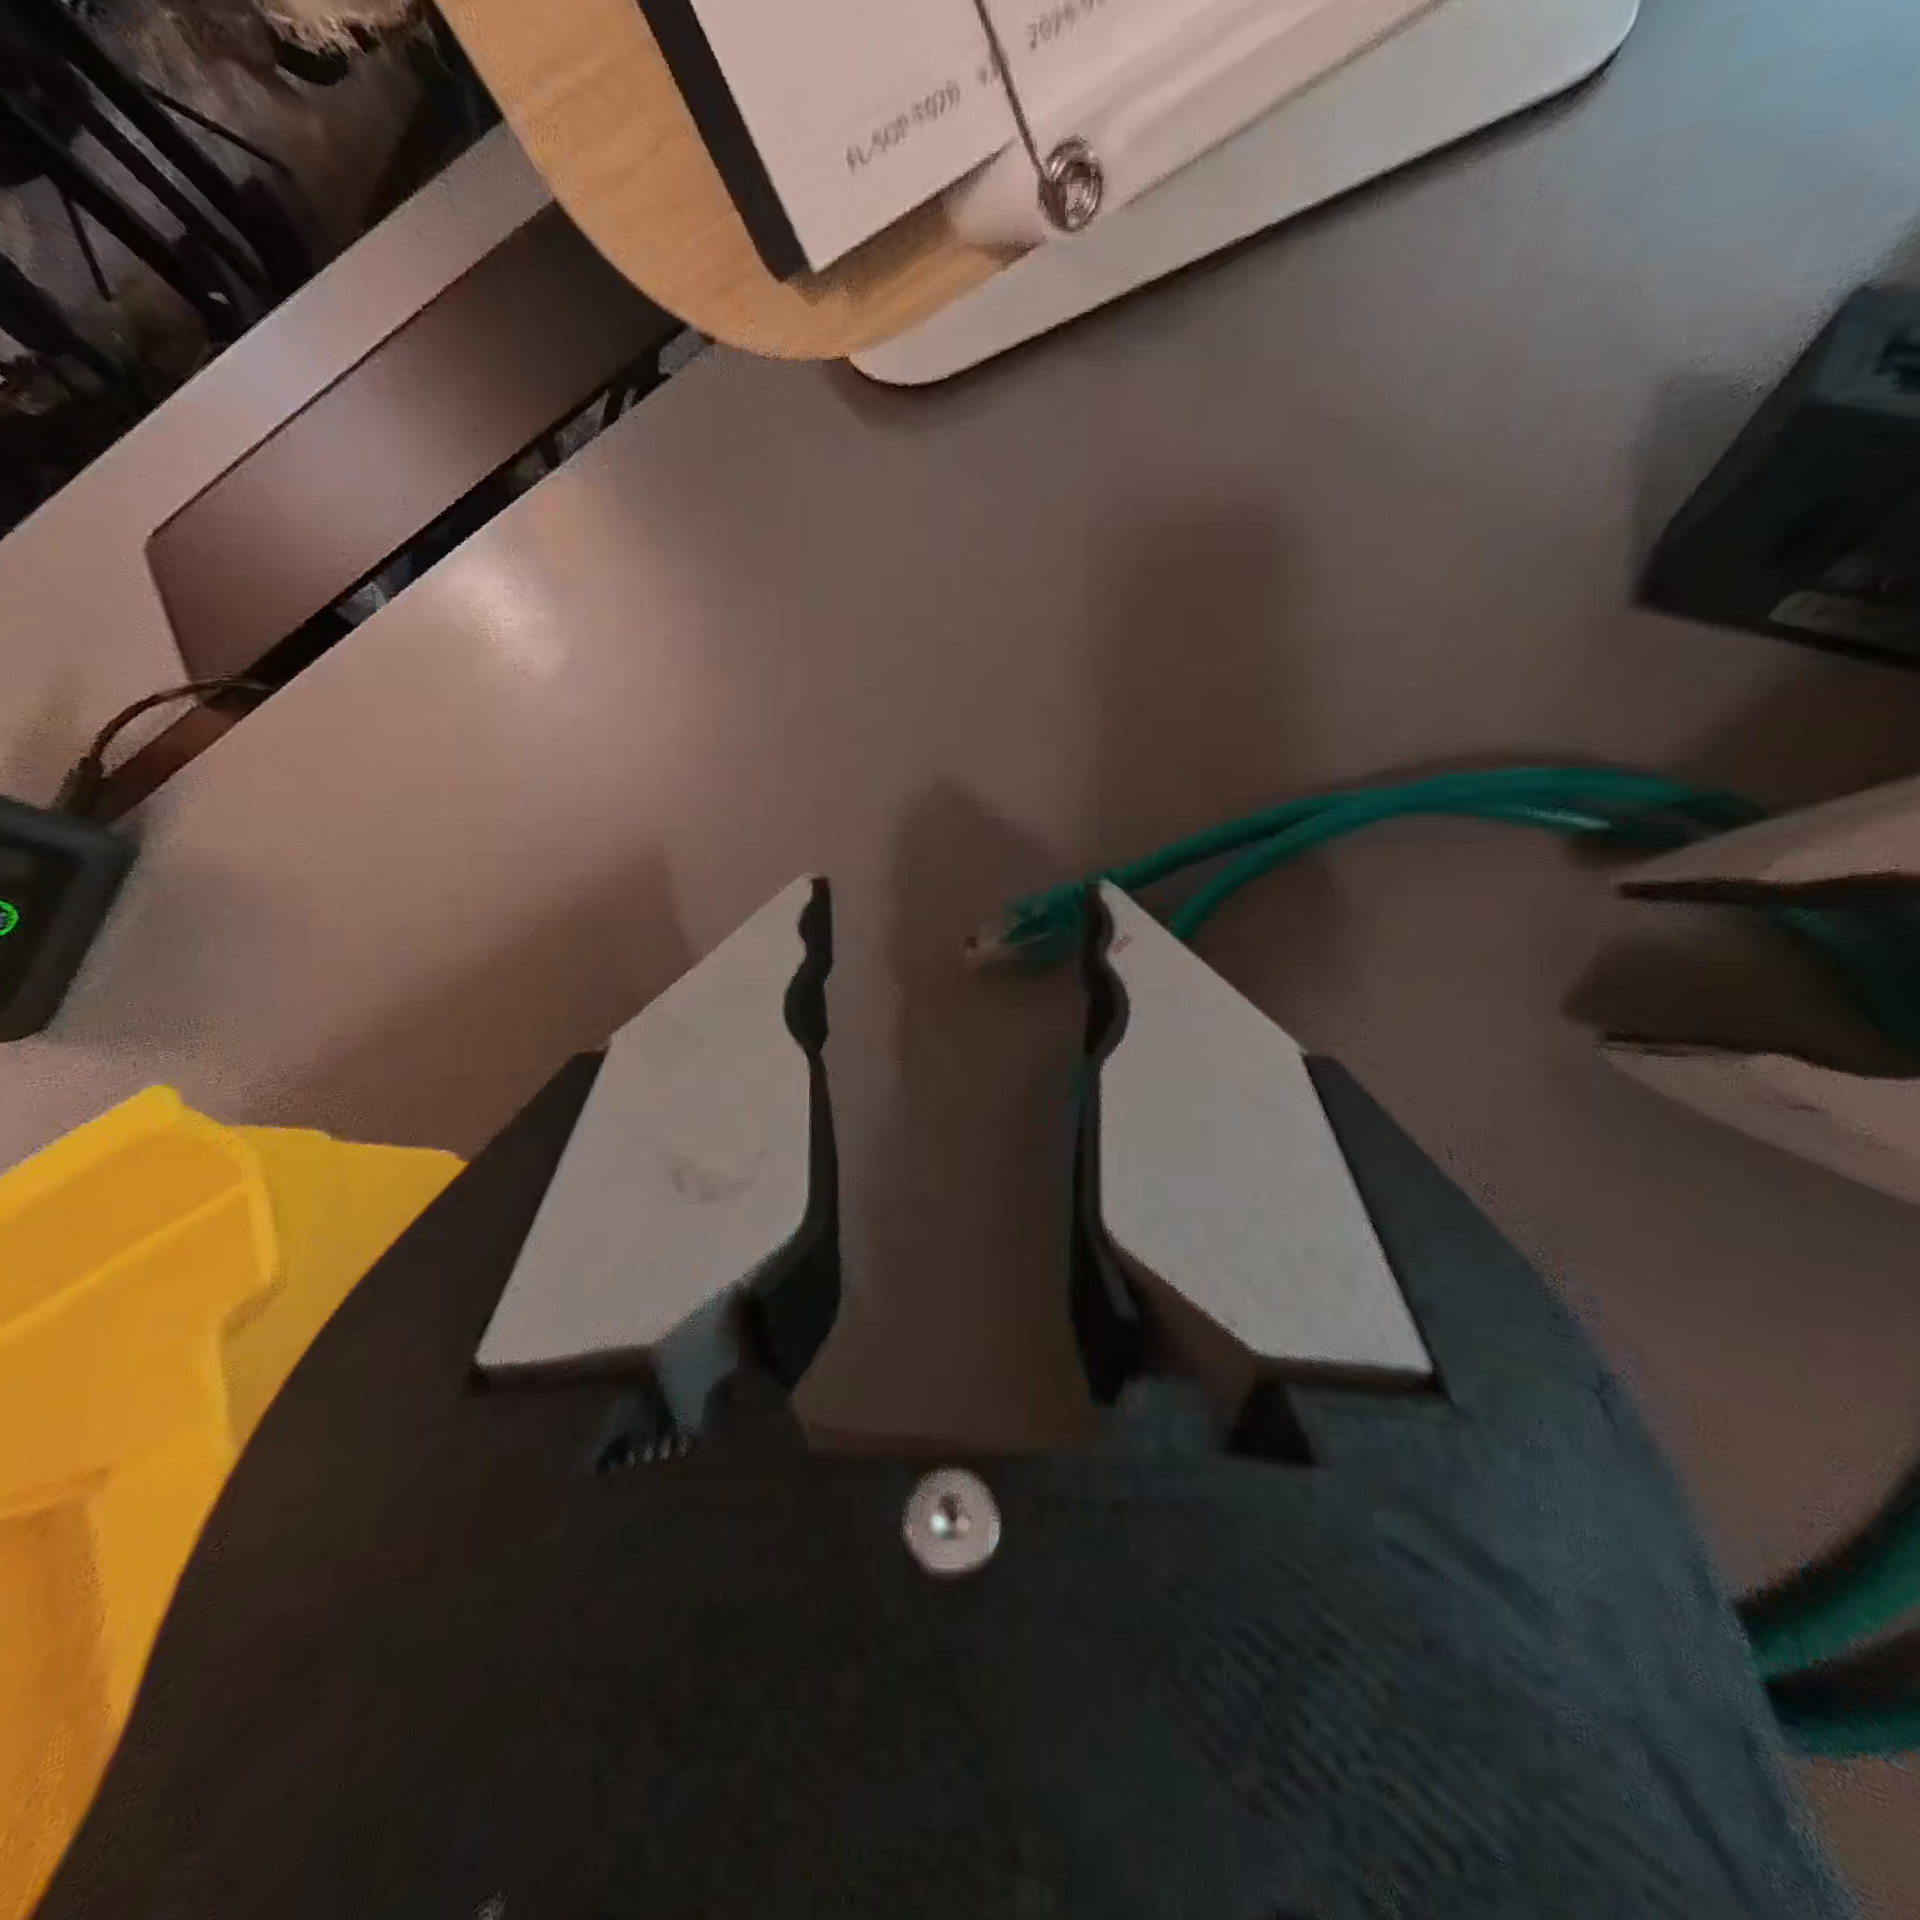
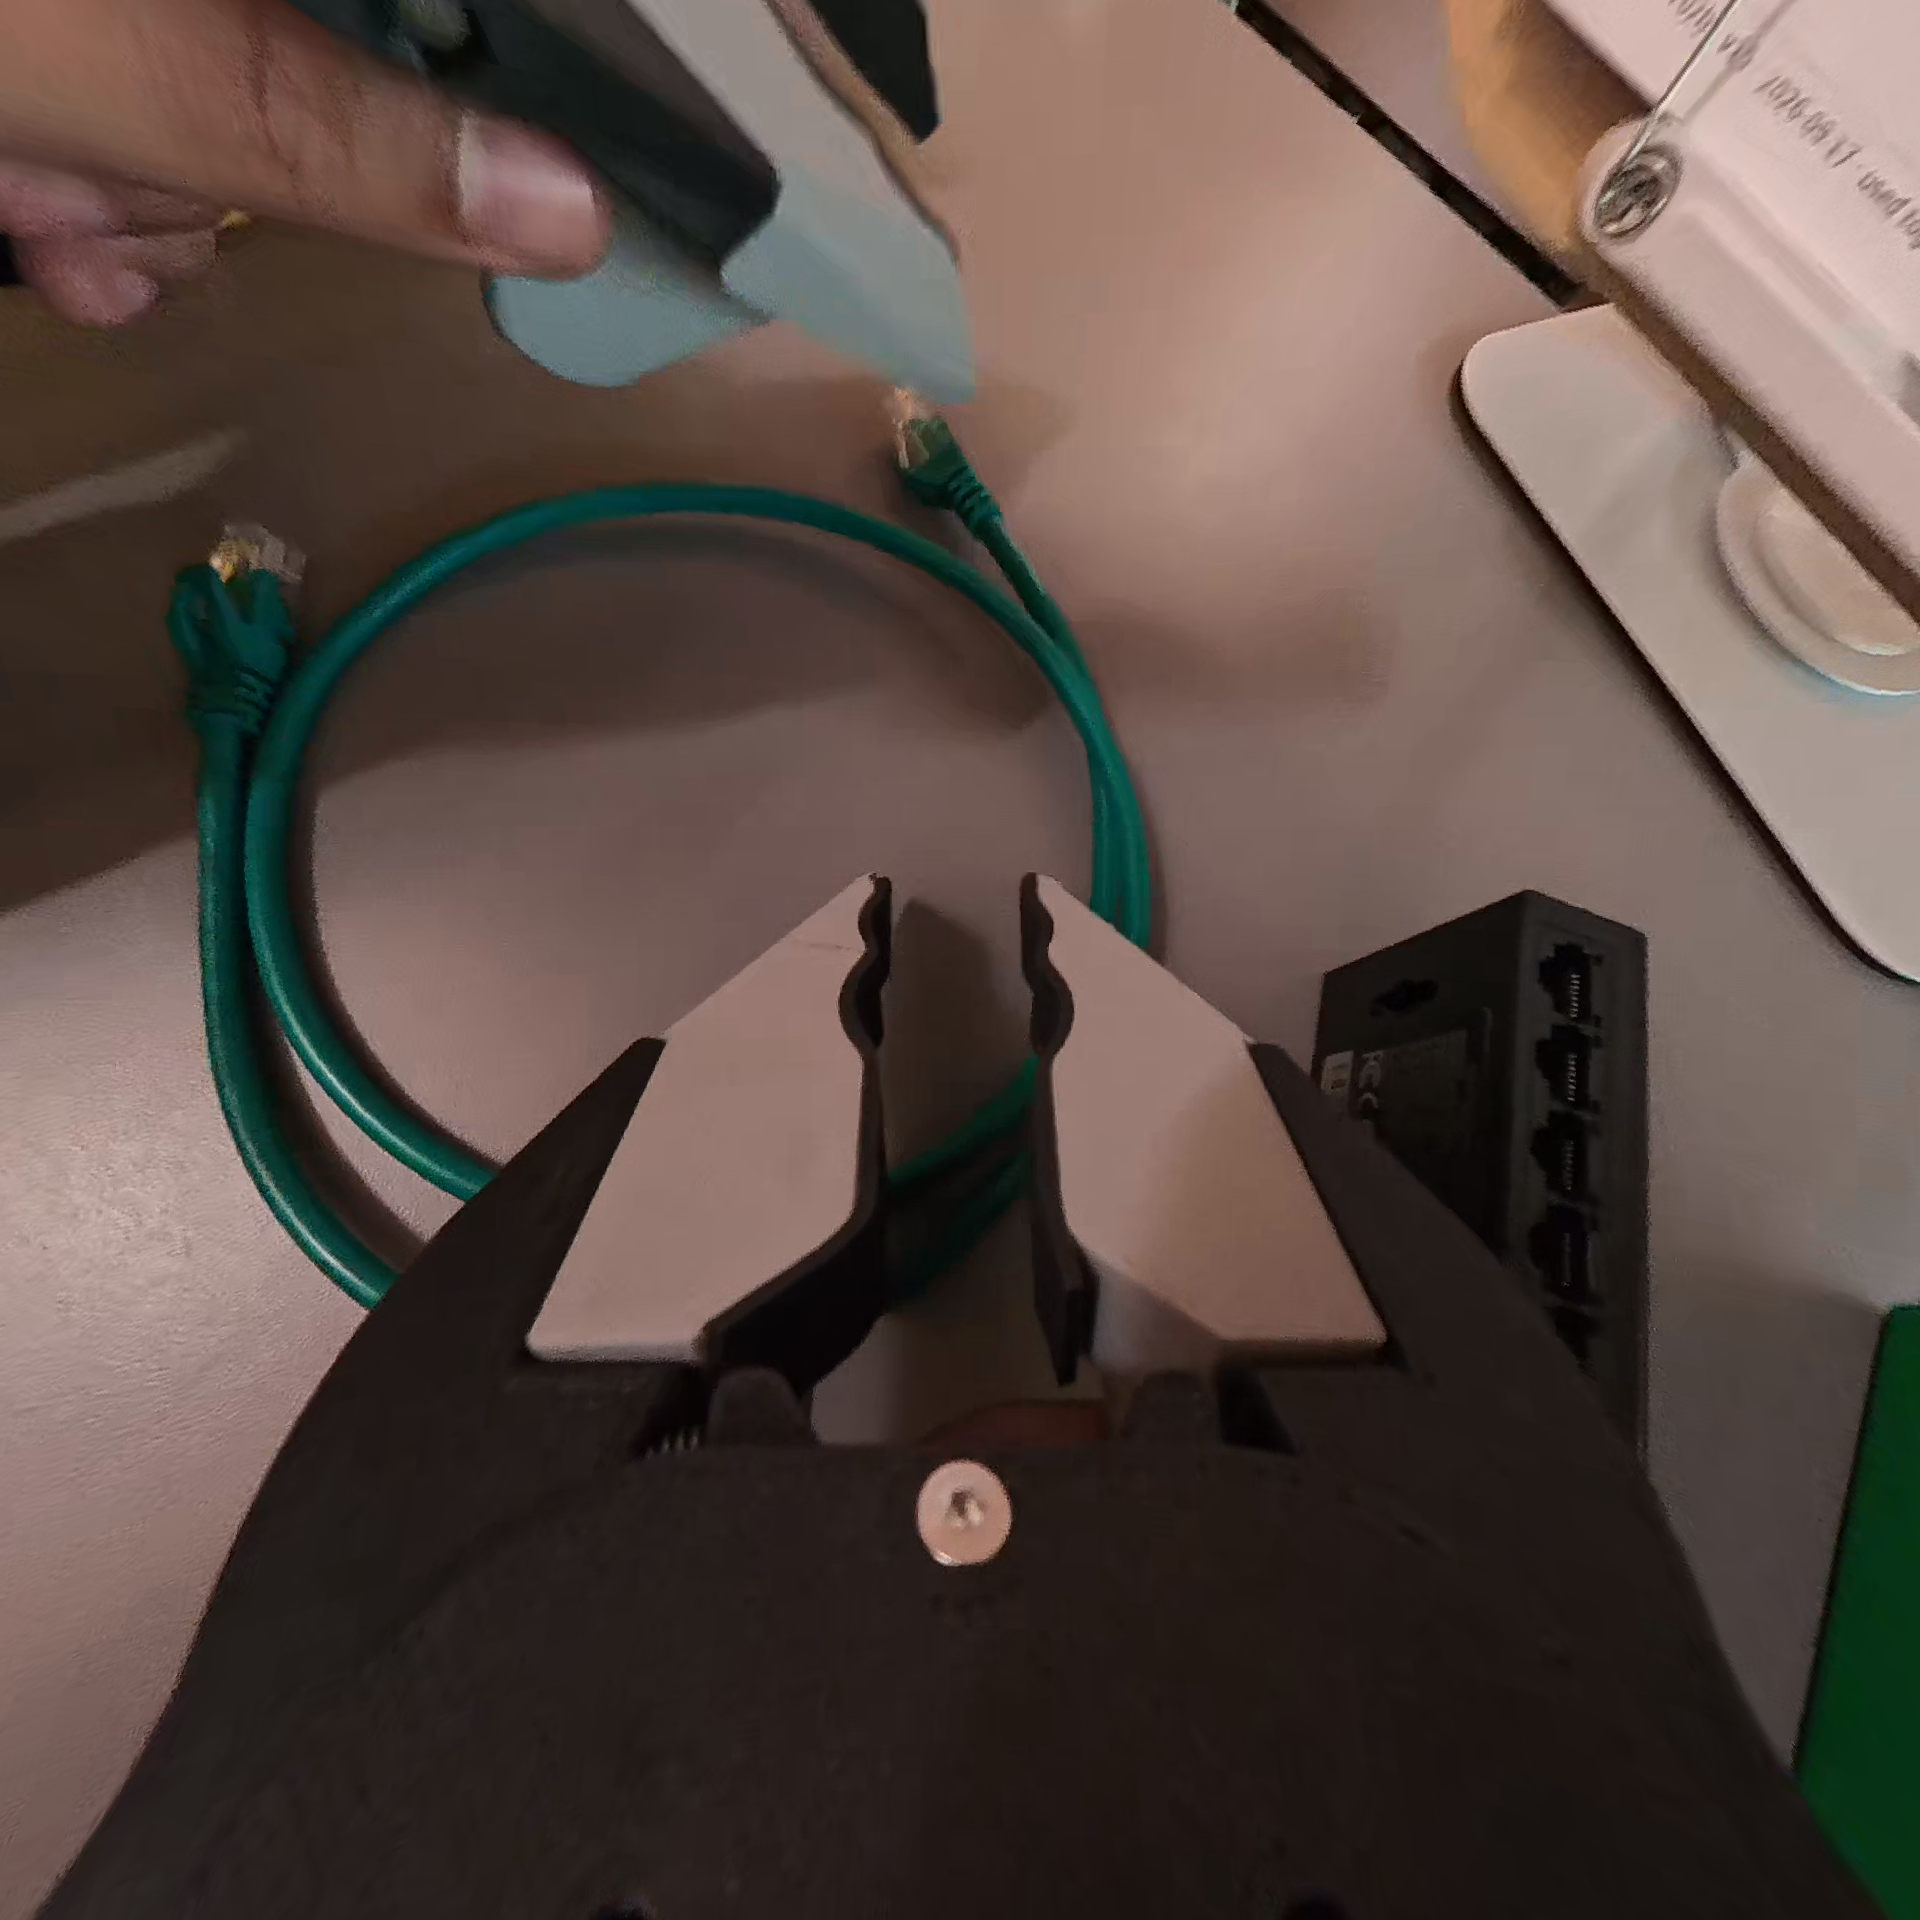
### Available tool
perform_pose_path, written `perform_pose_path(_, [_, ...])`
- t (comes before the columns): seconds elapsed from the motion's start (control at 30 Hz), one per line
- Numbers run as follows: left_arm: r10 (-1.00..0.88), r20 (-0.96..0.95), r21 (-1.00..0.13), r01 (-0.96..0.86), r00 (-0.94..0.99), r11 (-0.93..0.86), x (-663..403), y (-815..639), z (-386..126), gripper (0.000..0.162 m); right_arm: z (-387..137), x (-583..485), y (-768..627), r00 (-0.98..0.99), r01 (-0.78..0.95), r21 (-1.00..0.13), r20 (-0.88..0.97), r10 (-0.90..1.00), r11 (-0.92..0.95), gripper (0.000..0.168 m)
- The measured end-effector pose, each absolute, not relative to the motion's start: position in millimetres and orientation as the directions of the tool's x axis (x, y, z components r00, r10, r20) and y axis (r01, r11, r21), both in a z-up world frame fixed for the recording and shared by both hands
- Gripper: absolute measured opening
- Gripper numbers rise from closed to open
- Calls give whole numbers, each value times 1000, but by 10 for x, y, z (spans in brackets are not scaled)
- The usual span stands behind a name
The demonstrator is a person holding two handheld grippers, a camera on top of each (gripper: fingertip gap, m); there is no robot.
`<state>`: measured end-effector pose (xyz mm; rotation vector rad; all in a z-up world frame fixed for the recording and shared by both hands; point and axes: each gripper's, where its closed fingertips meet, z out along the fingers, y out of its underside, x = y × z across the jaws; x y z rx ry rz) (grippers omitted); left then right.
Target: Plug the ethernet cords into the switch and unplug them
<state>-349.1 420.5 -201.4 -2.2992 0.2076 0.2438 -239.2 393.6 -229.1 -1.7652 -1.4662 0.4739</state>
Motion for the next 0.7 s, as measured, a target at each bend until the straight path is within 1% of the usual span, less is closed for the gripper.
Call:
perform_pose_path(0.07, [-79, -307, -655, -271, 948, -705, -3595, 4224, -2059, 47, -2227, -2395, 3940, 273, 634, -772, 180, 945, -36, 23])
perform_pose_path(0.1, [-106, -292, -650, -279, 951, -707, -3568, 4245, -2078, 47, -2206, -2396, 3938, 274, 628, -778, 176, 945, -37, 23])
perform_pose_path(0.2, [-178, -179, -677, -252, 968, -692, -3426, 4299, -2118, 49, -2173, -2391, 3937, 271, 621, -783, 178, 946, -31, 24])
perform_pose_path(0.27, [-196, -69, -696, -188, 978, -693, -3339, 4309, -2168, 51, -2155, -2391, 3934, 269, 615, -788, 176, 947, -29, 24])
perform_pose_path(0.33, [-219, 10, -680, -154, 976, -717, -3265, 4281, -2282, 54, -2143, -2396, 3922, 265, 611, -791, 169, 949, -29, 24])
perform_pose_path(0.4, [-218, -39, -651, -191, 975, -734, -3341, 4259, -2419, 57, -2136, -2406, 3895, 256, 608, -794, 163, 953, -28, 24])
perform_pose_path(0.43, [-226, -28, -671, -187, 974, -718, -3331, 4273, -2411, 58, -2137, -2413, 3877, 250, 608, -794, 161, 955, -25, 24])
perform_pose_path(0.47, [-224, -15, -678, -175, 975, -714, -3330, 4278, -2416, 50, -2143, -2420, 3859, 243, 610, -792, 162, 956, -21, 24])
perform_pose_path(0.53, [-227, -1, -691, -164, 974, -704, -3314, 4292, -2420, 45, -2166, -2432, 3832, 233, 618, -786, 174, 957, -7, 24])
perform_pose_path(0.6, [-222, -8, -701, -163, 975, -694, -3322, 4297, -2410, 46, -2184, -2439, 3817, 225, 624, -782, 184, 957, 4, 25])
perform_pose_path(0.63, [-203, -29, -707, -164, 979, -688, -3359, 4303, -2393, 51, -2187, -2441, 3814, 223, 624, -781, 186, 957, 7, 25])
perform_pose_path(0.7, [-175, -76, -720, -176, 982, -672, -3428, 4310, -2352, 48, -2181, -2443, 3813, 224, 620, -784, 184, 957, 5, 25])
